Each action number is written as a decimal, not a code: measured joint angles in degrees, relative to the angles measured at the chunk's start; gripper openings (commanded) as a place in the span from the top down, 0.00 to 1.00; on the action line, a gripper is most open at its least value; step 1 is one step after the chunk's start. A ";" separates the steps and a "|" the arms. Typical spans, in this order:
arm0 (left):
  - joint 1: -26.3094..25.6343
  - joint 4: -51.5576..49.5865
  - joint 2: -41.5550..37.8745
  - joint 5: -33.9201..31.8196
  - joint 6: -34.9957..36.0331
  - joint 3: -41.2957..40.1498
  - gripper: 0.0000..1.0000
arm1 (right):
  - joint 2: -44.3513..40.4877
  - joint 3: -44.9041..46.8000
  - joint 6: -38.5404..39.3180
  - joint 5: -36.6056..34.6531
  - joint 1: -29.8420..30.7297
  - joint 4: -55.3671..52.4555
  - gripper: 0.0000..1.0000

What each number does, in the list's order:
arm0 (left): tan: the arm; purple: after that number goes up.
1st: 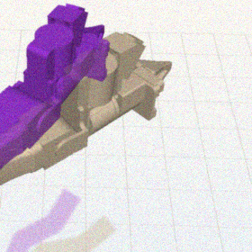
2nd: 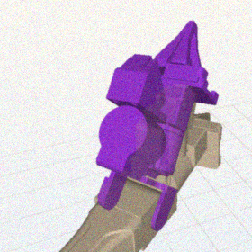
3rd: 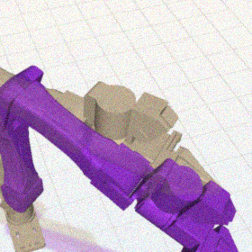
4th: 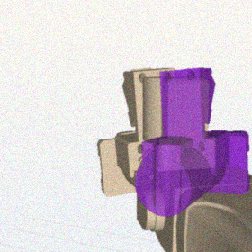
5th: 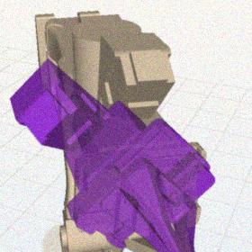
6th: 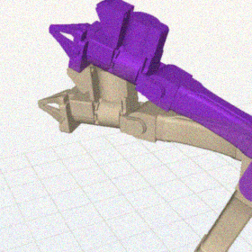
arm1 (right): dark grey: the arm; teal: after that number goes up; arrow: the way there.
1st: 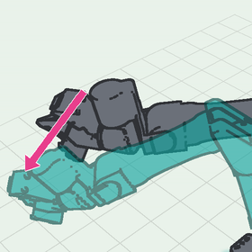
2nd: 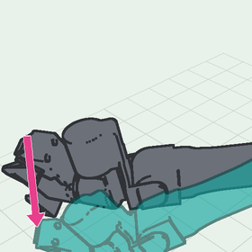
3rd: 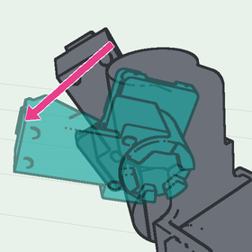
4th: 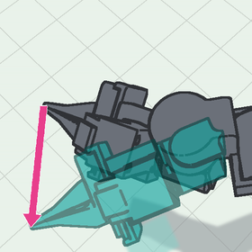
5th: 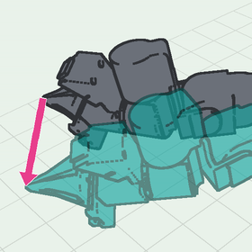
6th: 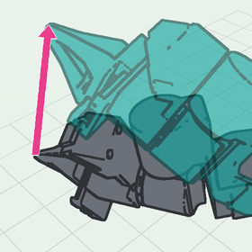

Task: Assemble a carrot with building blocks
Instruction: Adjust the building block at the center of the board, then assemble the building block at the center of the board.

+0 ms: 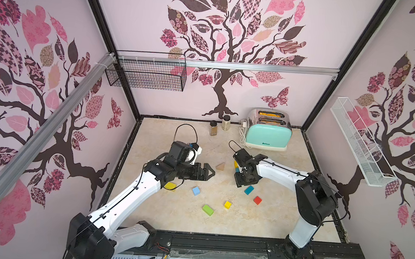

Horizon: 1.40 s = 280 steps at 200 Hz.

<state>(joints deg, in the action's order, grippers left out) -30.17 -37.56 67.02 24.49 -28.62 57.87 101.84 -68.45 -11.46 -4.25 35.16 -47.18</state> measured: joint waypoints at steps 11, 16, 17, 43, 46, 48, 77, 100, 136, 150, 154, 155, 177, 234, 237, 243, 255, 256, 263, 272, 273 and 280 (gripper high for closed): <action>-0.02 0.04 0.17 0.00 0.00 0.07 0.02 | 0.55 0.00 -0.07 0.37 -0.11 -0.24 0.45; -0.04 0.07 0.26 0.00 0.00 0.09 0.02 | 0.70 0.00 -0.11 0.57 -0.11 -0.35 0.45; -0.04 0.09 0.28 0.00 0.00 0.09 0.02 | 0.70 0.00 -0.13 0.61 -0.11 -0.37 0.45; -0.11 0.22 0.48 0.00 0.04 0.09 0.02 | 0.50 0.61 -0.70 1.46 -0.11 -0.55 0.45; -0.11 0.24 0.48 0.00 0.04 0.09 0.02 | 0.44 0.76 -0.79 1.51 -0.11 -0.48 0.45; -0.11 0.28 0.50 0.00 0.04 0.09 0.02 | 0.39 0.94 -0.90 1.55 -0.11 -0.44 0.45; -0.11 0.81 0.87 0.00 0.04 0.09 0.02 | 0.37 2.21 -1.31 1.97 -1.07 -0.42 0.45; -0.11 1.05 1.18 0.02 0.02 0.09 0.02 | 0.42 2.21 -1.33 2.14 -2.27 0.07 0.45; -0.13 1.09 1.46 -0.02 -0.04 0.11 0.02 | 1.01 2.21 -1.31 2.71 -3.23 1.14 0.44; -0.17 1.11 1.51 -0.02 -0.07 0.11 0.02 | 1.42 2.10 -1.31 3.06 -3.48 1.46 0.44; -0.17 1.11 1.55 -0.02 -0.07 0.11 0.02 | 1.46 2.10 -1.29 3.10 -3.50 1.53 0.44; -0.17 1.14 1.57 -0.02 -0.07 0.11 0.02 | 1.46 2.10 -1.31 3.15 -3.50 1.55 0.44; -0.22 1.33 1.95 -0.07 -0.11 0.11 0.02 | 1.55 2.10 -1.29 3.63 -3.61 1.95 0.44; -0.26 1.60 3.02 -0.28 -0.15 0.22 0.02 | 2.49 1.27 -1.25 4.55 -4.39 2.75 0.42; -0.26 1.64 3.08 -0.28 -0.15 0.22 0.02 | 2.51 1.25 -1.25 4.59 -4.48 2.75 0.42; -0.26 1.73 3.13 -0.28 -0.15 0.22 0.02 | 2.58 1.18 -1.25 4.72 -4.63 2.80 0.42; -0.26 1.84 3.21 -0.28 -0.17 0.24 0.02 | 2.71 1.01 -1.20 4.90 -4.96 2.89 0.42; -0.26 1.84 3.21 -0.28 -0.17 0.24 0.02 | 2.71 0.98 -1.20 4.90 -4.98 2.89 0.42; -0.26 1.90 3.28 -0.28 -0.17 0.31 0.02 | 2.89 0.81 -1.16 4.96 -5.16 2.89 0.41; -0.26 1.97 3.34 -0.31 -0.17 0.37 0.02 | 3.17 0.52 -1.11 5.03 -5.33 2.84 0.40; -0.26 1.95 3.34 -0.31 -0.17 0.37 0.02 | 3.19 0.50 -1.11 5.05 -5.35 2.84 0.40; -0.26 1.95 3.37 -0.33 -0.20 0.44 0.02 | 3.43 0.20 -1.11 5.14 -5.44 2.82 0.40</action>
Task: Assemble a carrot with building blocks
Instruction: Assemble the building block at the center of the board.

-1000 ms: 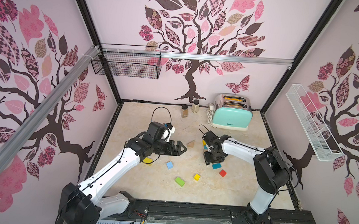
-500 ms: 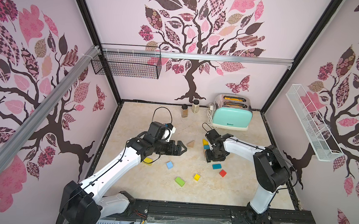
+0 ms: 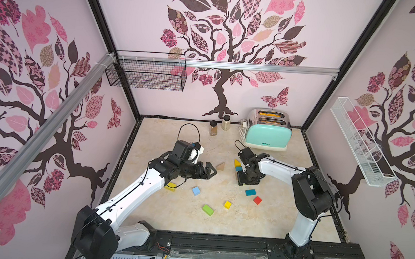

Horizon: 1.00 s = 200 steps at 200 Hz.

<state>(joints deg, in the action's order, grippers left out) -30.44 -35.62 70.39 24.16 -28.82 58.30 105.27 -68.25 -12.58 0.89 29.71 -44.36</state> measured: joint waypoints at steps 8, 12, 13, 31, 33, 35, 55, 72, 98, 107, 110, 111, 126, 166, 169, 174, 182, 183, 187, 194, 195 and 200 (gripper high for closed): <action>0.00 0.02 0.00 -0.04 -0.04 0.11 0.02 | 0.11 -0.22 0.00 0.02 -0.02 0.00 0.39; 0.00 0.04 0.00 -0.09 -0.04 0.15 0.02 | 0.20 -0.28 0.00 -0.02 -0.02 0.02 0.39; 0.00 0.04 0.00 -0.11 -0.07 0.15 0.02 | 0.20 -0.28 0.00 -0.02 -0.02 0.04 0.39; 0.00 0.15 0.00 -0.15 -0.09 0.22 0.02 | 0.26 -0.35 0.00 -0.09 -0.02 0.09 0.35; 0.00 0.15 0.00 -0.15 -0.11 0.22 0.02 | 0.28 -0.35 0.02 -0.09 -0.02 0.07 0.33; 0.00 0.17 0.02 -0.13 -0.11 0.22 0.02 | 0.31 -0.37 0.02 -0.11 -0.02 0.07 0.32; 0.00 0.37 0.00 -0.15 -0.15 0.22 0.02 | 0.94 -0.39 0.17 -0.98 -0.02 0.26 0.23; 0.00 0.46 0.00 -0.15 -0.28 0.22 0.02 | 1.29 -0.50 -0.11 -1.73 -0.02 0.28 0.17; 0.00 0.50 0.00 -0.17 -0.57 0.22 0.02 | 1.29 -0.48 -0.09 -2.03 -0.02 0.44 0.11; 0.00 0.50 0.00 -0.17 -0.72 0.22 0.02 | 1.27 -0.44 -0.13 -2.01 -0.02 0.52 0.09; 0.00 0.50 0.00 -0.17 -0.76 0.22 0.02 | 1.25 -0.44 -0.11 -2.01 -0.02 0.52 0.09; 0.00 0.50 0.00 -0.17 -0.76 0.22 0.02 | 1.20 -0.42 -0.17 -1.99 -0.02 0.52 0.09; -0.04 0.55 0.00 -0.37 -0.92 0.22 0.02 | 0.85 -0.20 -0.26 -1.86 -0.02 0.59 0.06; -0.09 0.59 -0.44 -1.03 -1.22 0.17 0.02 | -4.09 1.77 -0.94 -1.60 -0.02 -1.53 0.06; -0.09 0.59 -0.55 -1.05 -1.22 0.17 0.02 | -4.72 2.03 -1.18 -1.55 -0.02 -1.81 0.07; -0.11 0.66 -0.74 -1.09 -1.25 0.11 0.02 | -5.77 2.40 -1.44 -1.68 -0.02 -2.21 0.08; -0.11 0.70 -1.05 -1.14 -1.31 0.04 0.02 | -7.28 3.13 -1.66 -1.81 -0.02 -2.64 0.09; -0.11 0.72 -1.07 -1.14 -1.33 0.02 0.02 | -7.69 3.30 -1.77 -1.81 -0.02 -2.75 0.09; -0.11 0.81 -1.20 -1.16 -1.38 -0.02 0.02 | -8.52 3.80 -1.81 -1.97 -0.02 -2.91 0.09; -0.11 0.92 -1.44 -1.18 -1.42 -0.13 0.02 | -9.94 4.94 -2.08 -1.99 -0.02 -3.06 0.10; -0.11 0.92 -1.46 -1.20 -1.42 -0.15 0.02 | -10.10 5.11 -2.14 -1.99 -0.02 -3.10 0.10; -0.11 1.03 -1.62 -1.20 -1.46 -0.26 0.02 | -10.99 6.05 -2.34 -1.99 -0.04 -3.17 0.10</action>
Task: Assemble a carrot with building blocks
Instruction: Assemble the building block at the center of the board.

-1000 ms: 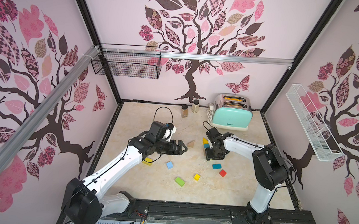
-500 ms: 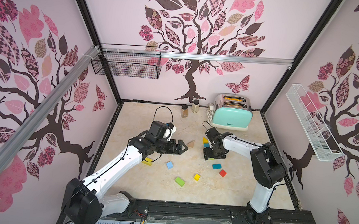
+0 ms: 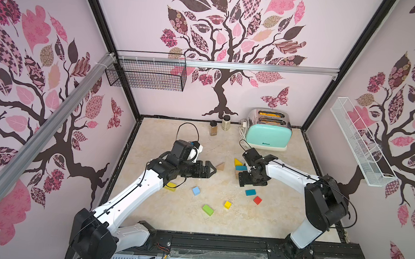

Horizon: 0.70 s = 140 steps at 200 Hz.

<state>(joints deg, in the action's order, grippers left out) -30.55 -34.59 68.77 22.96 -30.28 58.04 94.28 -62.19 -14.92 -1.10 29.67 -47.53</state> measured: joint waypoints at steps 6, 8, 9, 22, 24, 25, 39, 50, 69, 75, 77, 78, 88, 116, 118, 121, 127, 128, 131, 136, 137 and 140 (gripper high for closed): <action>0.00 0.02 -0.17 0.00 -0.07 -0.09 0.02 | -1.01 1.36 -0.37 0.04 0.00 -0.07 0.10; 0.00 0.00 -0.20 -0.02 -0.09 -0.11 0.02 | -1.25 1.73 -0.35 0.04 0.00 -0.04 0.10; 0.00 0.00 -0.22 -0.02 -0.11 -0.11 0.02 | -1.36 1.90 -0.37 0.04 0.00 -0.04 0.10; 0.00 0.26 -0.37 -0.04 -0.24 -0.28 0.02 | -2.27 4.33 -0.83 0.57 -0.04 -0.07 0.10; 0.00 0.31 -0.39 -0.04 -0.26 -0.31 0.02 | -2.27 4.68 -0.90 0.70 -0.04 -0.07 0.10; 0.00 0.33 -0.39 -0.04 -0.26 -0.33 0.02 | -2.27 4.79 -0.90 0.74 -0.04 -0.07 0.10; 0.00 0.48 -0.42 -0.11 -0.39 -0.52 0.02 | -1.90 6.40 -1.22 1.57 -0.07 0.48 0.10; 0.00 0.55 -0.42 -0.22 -0.50 -0.68 0.02 | -1.51 7.08 -1.57 2.14 -0.09 1.07 0.11; 0.00 0.59 -0.42 -0.28 -0.81 -0.83 0.02 | -0.07 7.19 -2.10 2.99 -0.13 2.69 0.14; 0.00 0.59 -0.42 -0.33 -0.85 -0.83 0.02 | 0.44 7.19 -2.27 3.15 -0.13 3.26 0.16; 0.00 0.59 -0.42 -0.35 -0.85 -0.83 0.02 | 0.57 7.19 -2.29 3.19 -0.13 3.37 0.17; 0.00 0.61 -0.42 -0.35 -0.85 -0.83 0.02 | 0.70 7.19 -2.34 3.26 -0.13 3.50 0.18; 0.00 0.63 -0.42 -0.42 -1.01 -0.83 0.02 | 1.03 7.02 -2.54 3.19 -0.13 3.65 0.23; -0.11 0.66 -0.42 -0.50 -1.11 -0.85 0.02 | 1.05 7.08 -3.37 2.93 -0.24 4.39 0.36; -0.11 0.66 -0.42 -0.50 -1.14 -0.85 0.02 | 1.05 7.08 -3.19 2.97 -0.24 4.37 0.37; -0.11 0.68 -0.42 -0.50 -1.14 -0.85 0.02 | 1.05 7.08 -3.28 2.95 -0.24 4.39 0.39; -0.15 0.66 -0.42 -0.50 -1.16 -0.85 0.02 | 1.05 7.08 -3.37 2.95 -0.24 4.44 0.42; -0.15 0.66 -0.42 -0.52 -1.16 -0.85 0.02 | 1.05 7.08 -3.48 2.95 -0.24 4.46 0.42; -0.15 0.66 -0.42 -0.55 -1.16 -0.85 0.02 | 1.05 7.08 -3.39 2.97 -0.24 4.50 0.43; -0.17 0.66 -0.42 -0.59 -1.16 -0.87 0.02 | 1.05 7.08 -3.72 2.93 -0.24 4.59 0.44; -0.17 0.68 -0.44 -0.59 -1.16 -0.90 0.02 | 1.05 7.10 -3.65 2.95 -0.24 4.59 0.44; -0.17 0.68 -0.44 -0.63 -1.16 -0.92 0.02 | 1.05 7.08 -3.58 2.95 -0.24 4.59 0.45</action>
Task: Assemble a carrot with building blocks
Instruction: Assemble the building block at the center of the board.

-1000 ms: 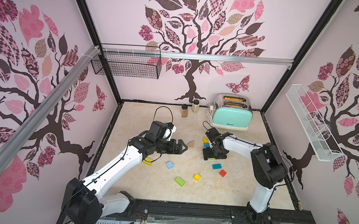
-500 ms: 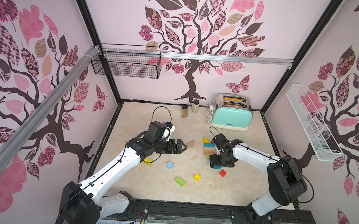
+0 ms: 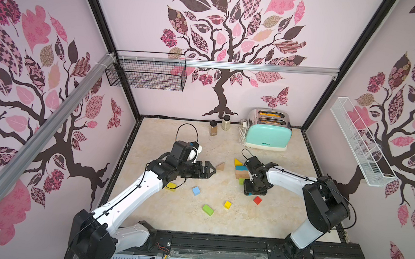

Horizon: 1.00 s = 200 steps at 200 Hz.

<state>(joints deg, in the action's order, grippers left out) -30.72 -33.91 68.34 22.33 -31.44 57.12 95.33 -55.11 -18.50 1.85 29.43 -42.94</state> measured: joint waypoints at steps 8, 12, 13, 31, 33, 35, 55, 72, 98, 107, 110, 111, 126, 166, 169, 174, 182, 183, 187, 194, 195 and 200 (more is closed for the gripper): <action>-0.02 0.00 -0.02 -0.04 -0.04 -0.09 0.02 | 0.00 0.00 -0.28 -0.02 0.02 0.11 0.45; -0.04 0.02 -0.04 -0.07 -0.04 -0.15 0.02 | 0.02 -0.02 -0.33 0.00 0.02 0.13 0.45; -0.04 0.02 -0.04 -0.07 -0.02 -0.17 0.02 | 0.02 -0.04 -0.35 -0.02 0.04 0.13 0.45; -0.04 0.00 -0.04 -0.07 -0.04 -0.37 0.02 | 0.74 -0.79 -0.81 -0.09 0.39 -0.11 0.45; -0.04 0.00 -0.04 -0.07 -0.04 -0.37 0.02 | 0.81 -0.90 -0.87 -0.09 0.44 -0.15 0.46; -0.04 0.00 -0.04 -0.07 -0.04 -0.37 0.02 | 0.92 -1.05 -0.98 -0.09 0.46 -0.20 0.45; -0.04 0.04 -0.07 -0.07 -0.04 -0.37 0.02 | 2.32 -2.64 -1.97 -0.15 0.87 -0.37 0.46; -0.04 0.02 -0.07 -0.07 -0.02 -0.37 0.02 | 3.45 -4.02 -2.82 -0.39 1.27 -0.39 0.46; -0.04 0.02 -0.17 -0.07 0.00 -0.37 0.02 | 4.76 -5.49 -3.56 -0.70 1.75 -0.31 0.45; -0.04 0.02 -0.22 -0.07 0.00 -0.37 0.02 | 5.09 -5.88 -3.63 -0.79 1.84 -0.35 0.45; -0.04 0.02 -0.22 -0.07 0.00 -0.37 0.02 | 5.20 -5.99 -3.63 -0.81 1.84 -0.33 0.45; -0.04 0.02 -0.22 -0.07 0.00 -0.37 0.02 | 5.22 -6.01 -3.65 -0.83 1.86 -0.31 0.45; -0.04 0.02 -0.22 -0.07 0.02 -0.37 0.02 | 5.44 -6.27 -3.82 -1.05 1.90 -0.22 0.44; -0.04 0.02 -0.22 -0.04 0.15 -0.37 0.02 | 6.05 -6.95 -4.44 -1.53 1.90 -0.26 0.44; -0.04 0.02 -0.22 -0.04 0.15 -0.37 0.02 | 6.19 -7.13 -4.46 -1.53 1.90 -0.24 0.44; -0.04 0.02 -0.22 -0.04 0.15 -0.37 0.02 | 6.36 -7.34 -4.46 -1.62 1.90 -0.17 0.44; -0.04 0.02 -0.20 -0.04 0.15 -0.37 0.02 | 6.58 -7.58 -4.48 -1.73 1.88 0.00 0.43; -0.04 0.02 -0.20 -0.04 0.15 -0.37 0.02 | 6.62 -7.63 -4.48 -1.75 1.90 0.02 0.43; -0.04 0.02 -0.20 -0.04 0.15 -0.37 0.02 | 6.71 -7.76 -4.48 -1.88 1.90 0.02 0.43; -0.04 0.02 -0.20 -0.04 0.15 -0.37 0.02 | 6.82 -7.85 -4.48 -1.92 1.90 0.15 0.42; -0.04 0.04 -0.20 -0.04 0.15 -0.37 0.02 | 6.84 -7.87 -4.46 -1.97 1.90 0.20 0.42; -0.04 0.02 -0.20 -0.04 0.15 -0.37 0.02 | 6.88 -7.87 -4.46 -2.05 1.90 0.31 0.41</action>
<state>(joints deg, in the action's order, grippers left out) -30.76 -33.89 68.14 22.28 -31.29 56.75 102.21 -62.98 -22.96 -0.21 31.33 -42.63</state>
